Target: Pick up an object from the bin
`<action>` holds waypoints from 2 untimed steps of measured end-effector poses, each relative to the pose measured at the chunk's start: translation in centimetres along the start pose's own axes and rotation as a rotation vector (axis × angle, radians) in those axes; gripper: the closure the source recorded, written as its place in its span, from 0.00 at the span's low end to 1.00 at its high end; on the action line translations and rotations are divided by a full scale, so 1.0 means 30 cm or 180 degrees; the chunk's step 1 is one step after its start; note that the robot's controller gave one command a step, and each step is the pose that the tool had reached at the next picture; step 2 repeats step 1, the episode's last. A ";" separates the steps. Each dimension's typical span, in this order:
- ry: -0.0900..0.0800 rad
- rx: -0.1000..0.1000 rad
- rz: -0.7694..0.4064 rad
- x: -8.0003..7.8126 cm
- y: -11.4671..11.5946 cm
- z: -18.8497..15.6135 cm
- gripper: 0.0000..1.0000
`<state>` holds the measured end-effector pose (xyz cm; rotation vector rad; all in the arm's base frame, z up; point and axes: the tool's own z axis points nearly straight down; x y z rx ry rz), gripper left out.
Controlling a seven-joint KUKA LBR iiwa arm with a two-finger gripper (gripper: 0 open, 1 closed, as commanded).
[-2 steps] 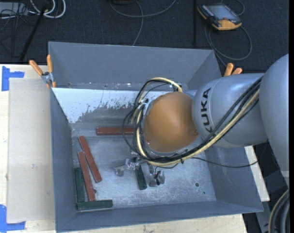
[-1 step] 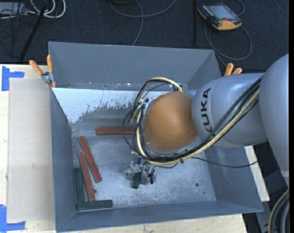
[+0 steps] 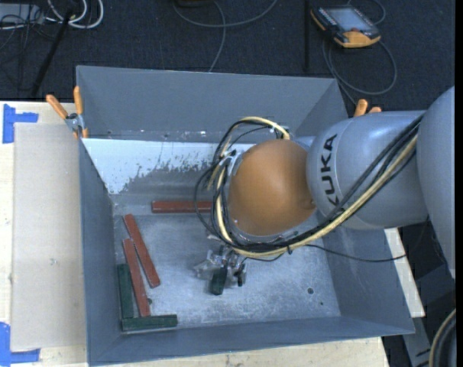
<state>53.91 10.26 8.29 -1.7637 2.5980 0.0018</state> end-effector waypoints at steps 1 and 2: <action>-0.0009 0.0018 0.0014 -0.006 -0.004 -0.341 1.00; -0.0009 0.0018 0.0014 -0.006 -0.004 -0.341 1.00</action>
Offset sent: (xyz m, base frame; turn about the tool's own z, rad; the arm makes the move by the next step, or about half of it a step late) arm 0.0002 -0.0001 0.0983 0.0000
